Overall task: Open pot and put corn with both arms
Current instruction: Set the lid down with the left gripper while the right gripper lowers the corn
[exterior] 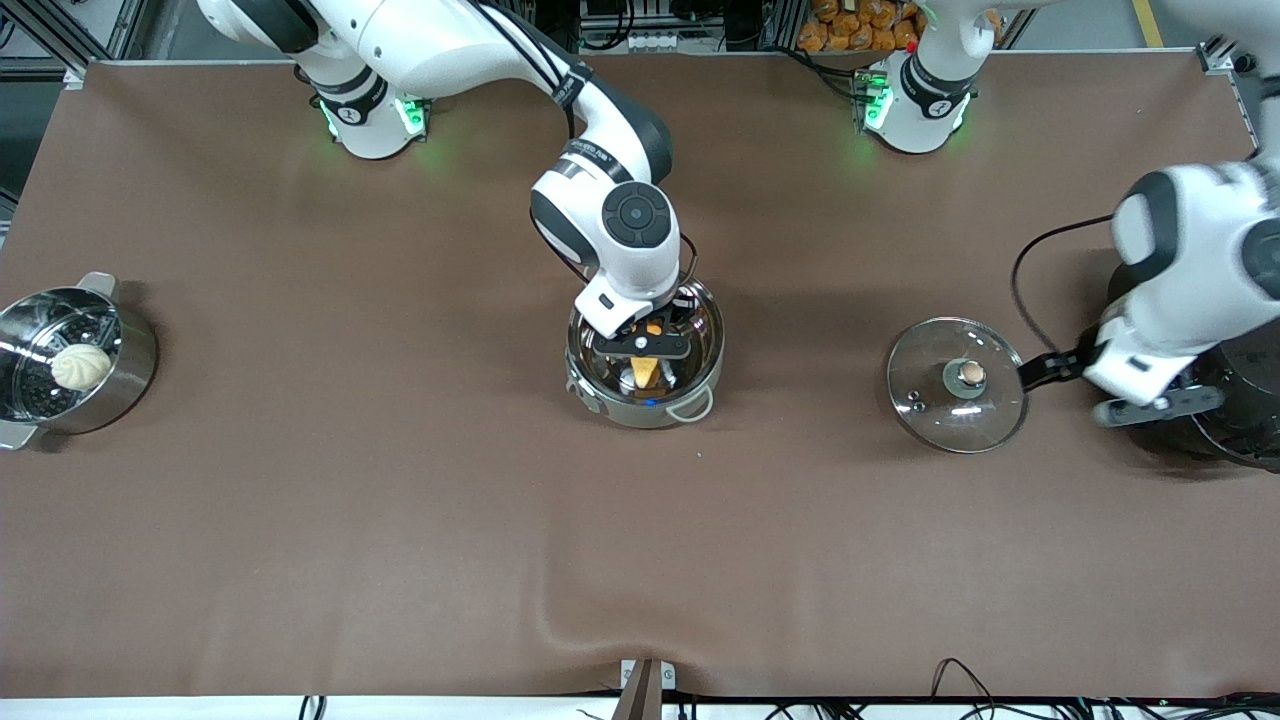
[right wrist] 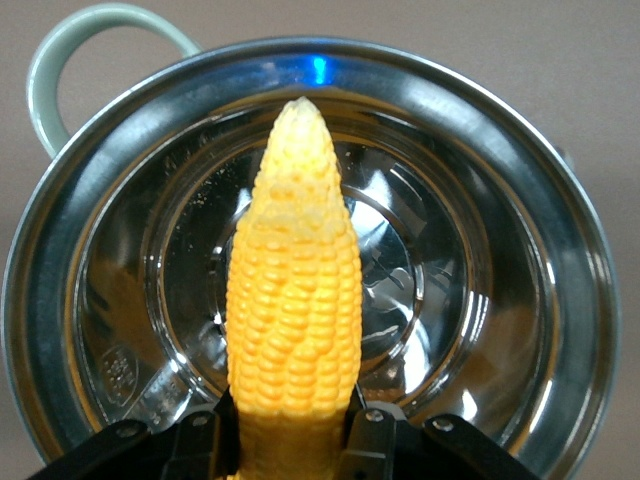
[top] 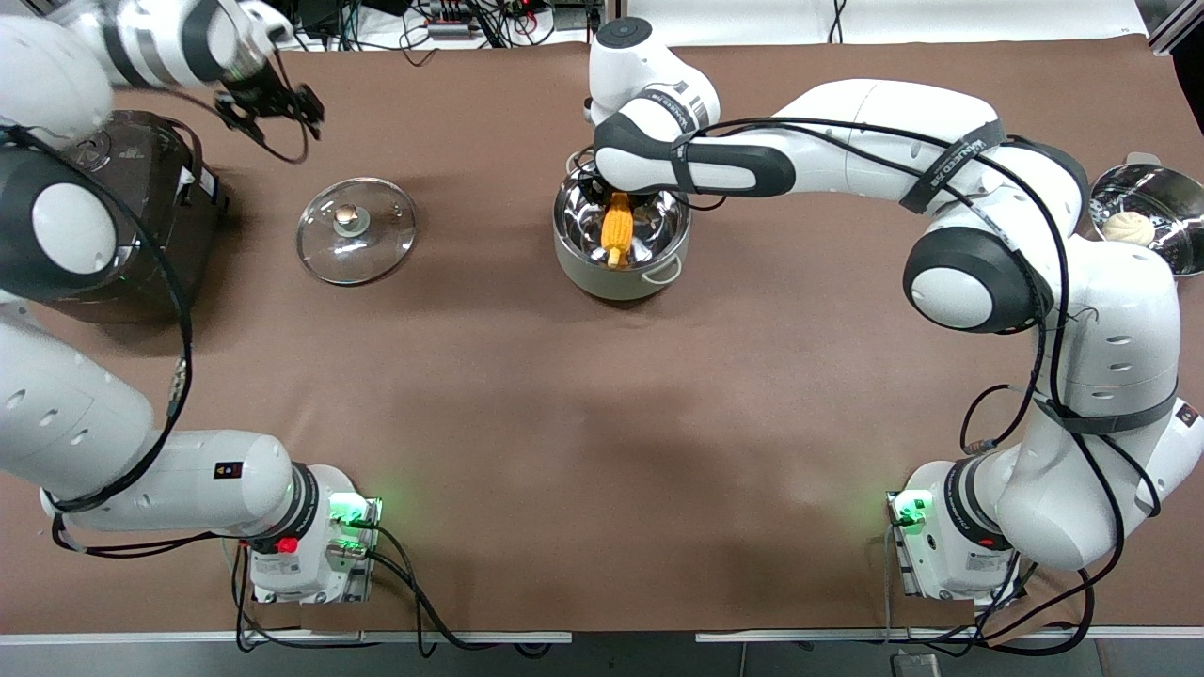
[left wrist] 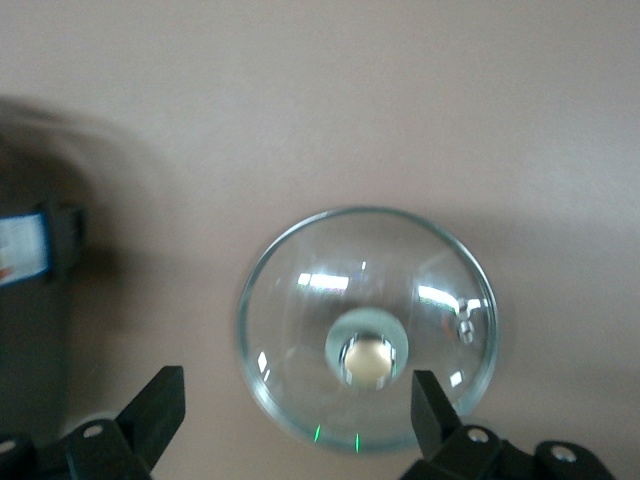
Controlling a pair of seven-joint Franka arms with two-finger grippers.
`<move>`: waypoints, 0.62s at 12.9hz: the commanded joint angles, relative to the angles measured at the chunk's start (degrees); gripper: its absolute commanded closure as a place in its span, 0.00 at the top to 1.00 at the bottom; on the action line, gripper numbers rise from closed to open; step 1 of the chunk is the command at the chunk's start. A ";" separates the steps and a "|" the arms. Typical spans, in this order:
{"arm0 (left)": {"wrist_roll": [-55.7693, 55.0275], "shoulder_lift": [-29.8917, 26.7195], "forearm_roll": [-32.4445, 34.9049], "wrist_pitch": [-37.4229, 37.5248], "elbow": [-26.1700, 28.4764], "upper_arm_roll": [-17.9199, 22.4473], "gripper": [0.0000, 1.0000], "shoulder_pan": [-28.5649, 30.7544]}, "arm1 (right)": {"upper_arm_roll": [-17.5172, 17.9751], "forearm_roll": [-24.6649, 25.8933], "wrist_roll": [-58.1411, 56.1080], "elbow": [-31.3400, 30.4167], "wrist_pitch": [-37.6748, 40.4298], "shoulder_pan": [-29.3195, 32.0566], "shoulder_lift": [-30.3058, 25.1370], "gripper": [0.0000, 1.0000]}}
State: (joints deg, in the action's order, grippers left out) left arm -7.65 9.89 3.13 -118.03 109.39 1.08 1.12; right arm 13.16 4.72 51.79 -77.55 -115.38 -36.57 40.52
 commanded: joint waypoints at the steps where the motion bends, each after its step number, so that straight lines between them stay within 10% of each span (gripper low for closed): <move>1: 0.88 -3.55 0.65 7.71 -5.39 -0.37 1.00 0.29 | -1.29 1.26 -0.38 0.04 -2.30 -0.52 0.26 0.90; 8: 1.67 -6.29 0.30 20.02 -14.19 -1.16 1.00 0.03 | -3.23 0.21 -1.34 -1.37 -4.87 0.00 -2.27 1.00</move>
State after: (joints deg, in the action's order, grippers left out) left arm -7.48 3.91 3.13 -100.81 97.58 0.28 1.02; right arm 10.58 4.74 50.67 -78.52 -120.89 -36.84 40.66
